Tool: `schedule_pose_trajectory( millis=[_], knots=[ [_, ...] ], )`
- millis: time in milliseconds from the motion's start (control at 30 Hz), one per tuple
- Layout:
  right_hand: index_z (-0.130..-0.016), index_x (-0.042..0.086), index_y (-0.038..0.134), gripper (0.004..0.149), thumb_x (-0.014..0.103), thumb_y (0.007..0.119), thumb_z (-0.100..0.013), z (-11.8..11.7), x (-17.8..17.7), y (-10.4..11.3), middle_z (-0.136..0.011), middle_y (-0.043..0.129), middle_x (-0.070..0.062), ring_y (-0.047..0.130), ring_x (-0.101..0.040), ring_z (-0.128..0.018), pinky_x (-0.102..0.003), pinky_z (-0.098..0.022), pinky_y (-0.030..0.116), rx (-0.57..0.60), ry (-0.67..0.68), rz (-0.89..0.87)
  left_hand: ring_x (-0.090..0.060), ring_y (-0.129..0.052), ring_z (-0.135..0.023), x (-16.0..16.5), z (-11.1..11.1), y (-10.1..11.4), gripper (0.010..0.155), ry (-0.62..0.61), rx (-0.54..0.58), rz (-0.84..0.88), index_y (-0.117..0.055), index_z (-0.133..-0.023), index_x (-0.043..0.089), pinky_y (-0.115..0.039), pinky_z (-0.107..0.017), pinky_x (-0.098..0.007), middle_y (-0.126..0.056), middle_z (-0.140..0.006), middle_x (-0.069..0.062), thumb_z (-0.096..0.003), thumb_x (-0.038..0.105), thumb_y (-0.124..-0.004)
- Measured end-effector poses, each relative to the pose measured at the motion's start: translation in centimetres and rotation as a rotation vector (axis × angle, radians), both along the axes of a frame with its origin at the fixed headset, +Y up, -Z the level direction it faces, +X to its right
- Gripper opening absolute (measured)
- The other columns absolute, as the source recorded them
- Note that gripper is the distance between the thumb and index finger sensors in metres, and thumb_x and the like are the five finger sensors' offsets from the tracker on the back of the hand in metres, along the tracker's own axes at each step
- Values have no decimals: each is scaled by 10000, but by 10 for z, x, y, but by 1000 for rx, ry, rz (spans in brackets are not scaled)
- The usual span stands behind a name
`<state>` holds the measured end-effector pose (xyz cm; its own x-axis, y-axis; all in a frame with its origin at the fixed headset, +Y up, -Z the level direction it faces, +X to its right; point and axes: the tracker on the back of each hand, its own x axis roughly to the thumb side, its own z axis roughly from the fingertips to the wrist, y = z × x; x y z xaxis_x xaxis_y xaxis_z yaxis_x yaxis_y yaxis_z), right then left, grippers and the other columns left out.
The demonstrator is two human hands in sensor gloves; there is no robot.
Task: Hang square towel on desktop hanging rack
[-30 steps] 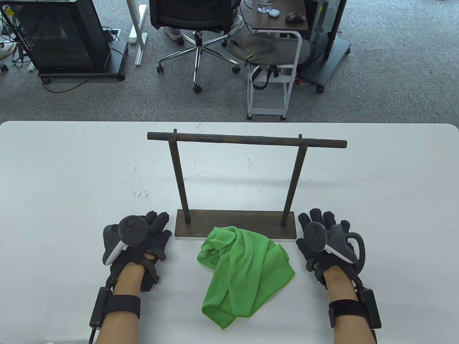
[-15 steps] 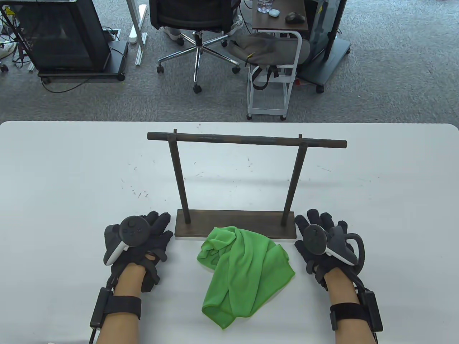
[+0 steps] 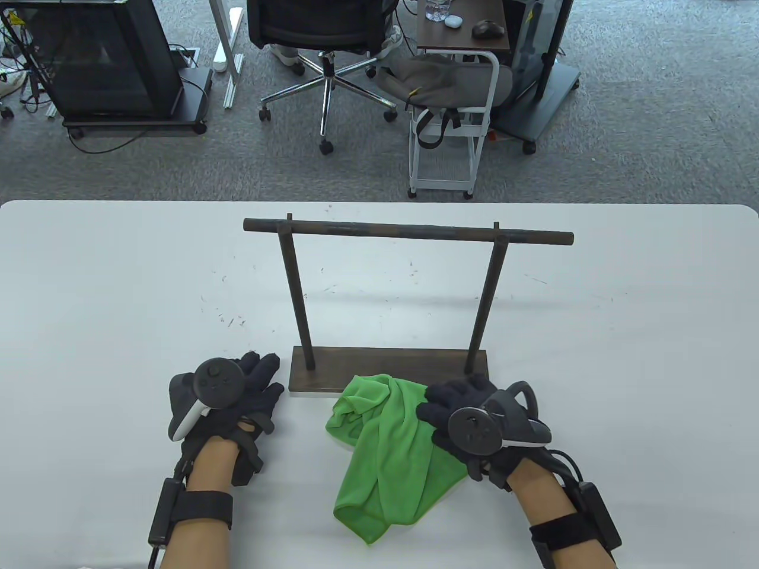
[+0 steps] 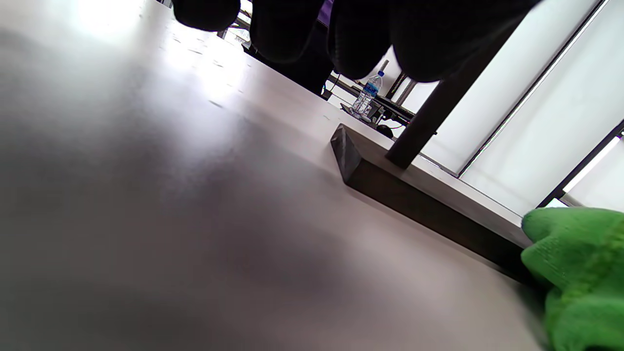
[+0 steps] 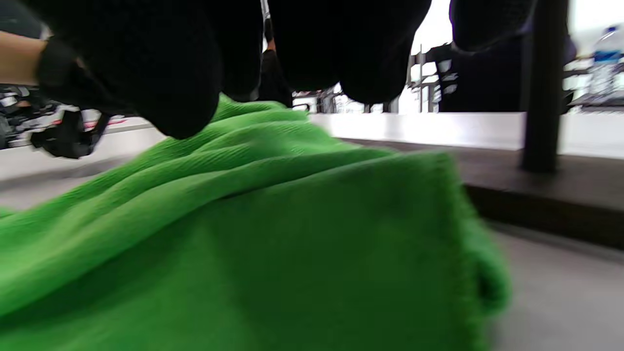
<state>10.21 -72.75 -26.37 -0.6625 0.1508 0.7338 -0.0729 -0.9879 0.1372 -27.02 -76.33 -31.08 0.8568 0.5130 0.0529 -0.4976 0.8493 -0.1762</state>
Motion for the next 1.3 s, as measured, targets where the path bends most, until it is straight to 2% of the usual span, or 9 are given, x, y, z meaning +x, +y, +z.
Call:
schedule_pose_trajectory(
  millis=[67, 133, 233, 333, 400, 500, 600, 1033, 1300],
  knots=[
    [-1000, 450, 420, 775, 454, 940, -424, 5, -12, -7, -1200, 344, -55, 447, -472, -1060, -764, -664, 403, -72, 62, 97, -576, -440, -1043, -1, -1, -1, 619, 3, -7, -4, -680, -1083, 212, -278, -642, -742, -541, -1125, -171, -511, 423, -788],
    [-995, 489, 301, 876, 459, 955, -414, 10, -22, -11, -1197, 183, -48, 306, -476, -1075, -777, -666, 335, -93, 122, 170, -578, -438, -1041, -2, -3, -3, 618, 3, -18, -22, -681, -1082, 212, -277, -642, -741, -542, -1124, -172, -511, 424, -788],
    [-988, 501, 253, 927, 446, 971, -404, 14, -32, -19, -1177, 81, -52, 206, -489, -1066, -784, -663, 295, -102, 149, 281, -578, -433, -1042, -2, -4, -3, 620, -3, -26, -47, -680, -1083, 211, -275, -642, -741, -537, -1125, -174, -511, 424, -788],
    [-994, 497, 318, 864, 444, 959, -418, 14, -34, -28, -1171, 63, -56, 182, -494, -1059, -783, -661, 287, -113, 136, 357, -577, -431, -1044, -2, -3, -3, 619, -11, -26, -31, -680, -1083, 212, -275, -642, -742, -537, -1126, -173, -512, 425, -787],
    [-983, 483, 435, 753, 441, 940, -426, 12, -33, -29, -1171, 91, -54, 200, -492, -1055, -775, -660, 305, -116, 127, 330, -577, -430, -1044, -1, -2, -2, 619, -14, -23, -19, -680, -1083, 213, -274, -642, -742, -536, -1127, -172, -512, 425, -787],
    [-900, 453, 623, 575, 396, 941, -424, 12, -30, -28, -1176, 250, -64, 317, -474, -1055, -759, -662, 372, -17, 123, 203, -577, -434, -1043, 0, -2, -2, 618, -18, -18, -12, -682, -1082, 212, -277, -642, -742, -539, -1125, -174, -511, 425, -786],
    [-842, 425, 713, 463, 381, 925, -433, 11, -28, -27, -1166, 360, -65, 388, -455, -1052, -752, -661, 399, 6, 128, 118, -578, -432, -1044, 0, -2, -3, 616, -21, -30, -3, -685, -1081, 210, -274, -642, -742, -540, -1125, -174, -513, 425, -785],
    [-832, 424, 761, 404, 445, 872, -444, 4, 10, 21, -1077, 668, -77, 715, -400, -958, -685, -629, 603, 173, -77, -403, -580, -439, -1041, 2, -1, -1, 614, -26, -25, 37, -690, -1079, 207, -282, -641, -743, -546, -1122, -176, -514, 427, -784],
    [-841, 383, 777, 400, 448, 866, -457, 4, 18, 60, -901, 897, -57, 945, -340, -733, -636, -574, 720, 183, -190, -626, -582, -442, -1039, 1, -1, 2, 614, -26, -25, 53, -693, -1078, 202, -288, -642, -742, -549, -1121, -178, -515, 428, -783]
  ],
)
